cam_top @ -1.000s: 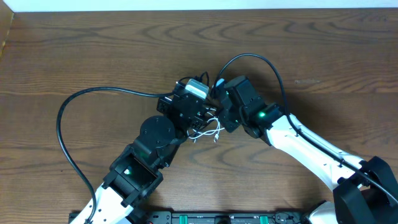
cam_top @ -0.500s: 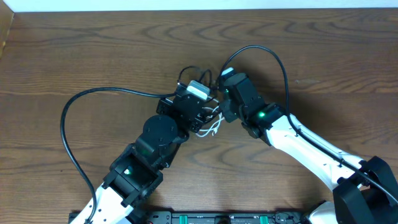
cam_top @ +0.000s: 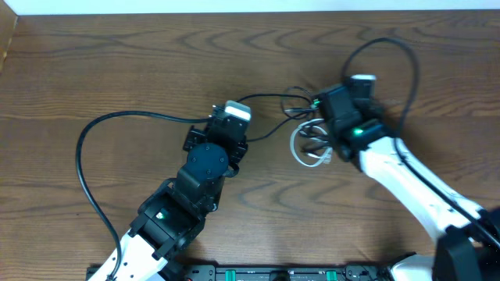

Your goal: Untangle cables

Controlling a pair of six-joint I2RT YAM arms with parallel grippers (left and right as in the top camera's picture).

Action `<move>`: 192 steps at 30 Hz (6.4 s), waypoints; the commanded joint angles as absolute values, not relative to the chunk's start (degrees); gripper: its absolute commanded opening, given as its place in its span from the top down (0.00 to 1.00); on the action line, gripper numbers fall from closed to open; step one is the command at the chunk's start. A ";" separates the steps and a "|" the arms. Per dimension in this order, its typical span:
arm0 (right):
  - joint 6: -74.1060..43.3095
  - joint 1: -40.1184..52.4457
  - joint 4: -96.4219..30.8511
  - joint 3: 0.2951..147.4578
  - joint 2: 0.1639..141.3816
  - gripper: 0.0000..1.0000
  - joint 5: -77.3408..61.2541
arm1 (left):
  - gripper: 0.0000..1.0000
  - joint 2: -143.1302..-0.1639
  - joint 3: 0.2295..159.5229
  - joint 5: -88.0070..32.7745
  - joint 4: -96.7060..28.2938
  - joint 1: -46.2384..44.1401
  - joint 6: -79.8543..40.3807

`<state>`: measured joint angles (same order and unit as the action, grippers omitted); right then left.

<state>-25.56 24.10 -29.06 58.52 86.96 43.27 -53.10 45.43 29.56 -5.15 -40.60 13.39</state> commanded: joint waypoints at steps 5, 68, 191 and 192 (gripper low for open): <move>-30.20 14.90 -29.19 58.65 75.05 0.99 48.25 | 0.93 -52.69 45.50 52.60 -5.15 -40.42 13.26; -29.74 24.86 -36.67 58.65 57.21 0.99 31.11 | 0.02 -91.74 45.23 3.60 24.14 -37.04 6.11; -2.92 42.39 -16.93 58.65 88.73 0.13 -9.08 | 0.93 -57.76 45.56 -1.06 12.45 -31.73 12.58; -2.90 42.52 -16.93 58.65 88.90 0.14 -8.05 | 0.93 -57.76 45.56 -1.06 12.45 -31.73 12.58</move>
